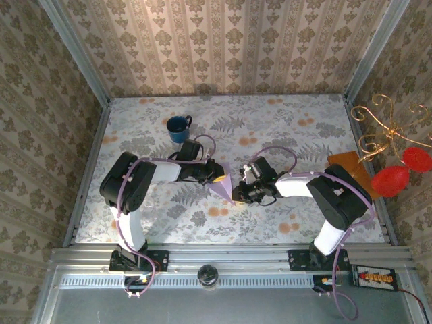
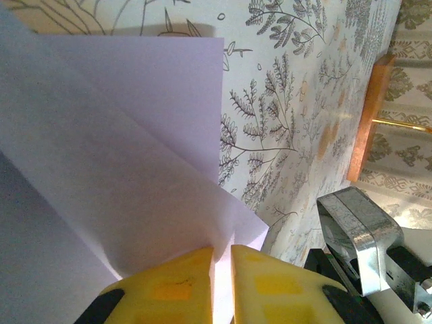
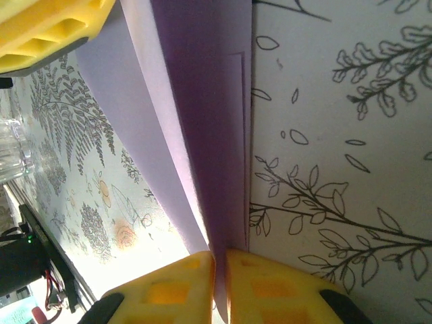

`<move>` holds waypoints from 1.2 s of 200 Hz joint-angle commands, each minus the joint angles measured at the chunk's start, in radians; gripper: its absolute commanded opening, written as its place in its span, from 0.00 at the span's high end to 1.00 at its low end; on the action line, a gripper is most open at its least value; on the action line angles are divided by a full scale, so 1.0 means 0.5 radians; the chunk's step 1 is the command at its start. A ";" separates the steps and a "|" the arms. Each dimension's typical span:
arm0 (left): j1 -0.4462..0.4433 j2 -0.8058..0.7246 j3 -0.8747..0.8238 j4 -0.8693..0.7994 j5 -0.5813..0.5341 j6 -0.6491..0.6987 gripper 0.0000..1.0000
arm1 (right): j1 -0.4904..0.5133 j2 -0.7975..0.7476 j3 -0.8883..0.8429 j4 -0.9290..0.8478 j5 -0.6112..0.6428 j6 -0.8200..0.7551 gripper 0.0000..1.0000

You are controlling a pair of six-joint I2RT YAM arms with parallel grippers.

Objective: Fold a paper plane with a square sheet of paper (pick it up from the middle)

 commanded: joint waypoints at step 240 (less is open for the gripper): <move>-0.011 0.059 0.059 -0.060 0.006 0.065 0.86 | -0.039 0.054 0.075 -0.145 0.120 0.124 0.81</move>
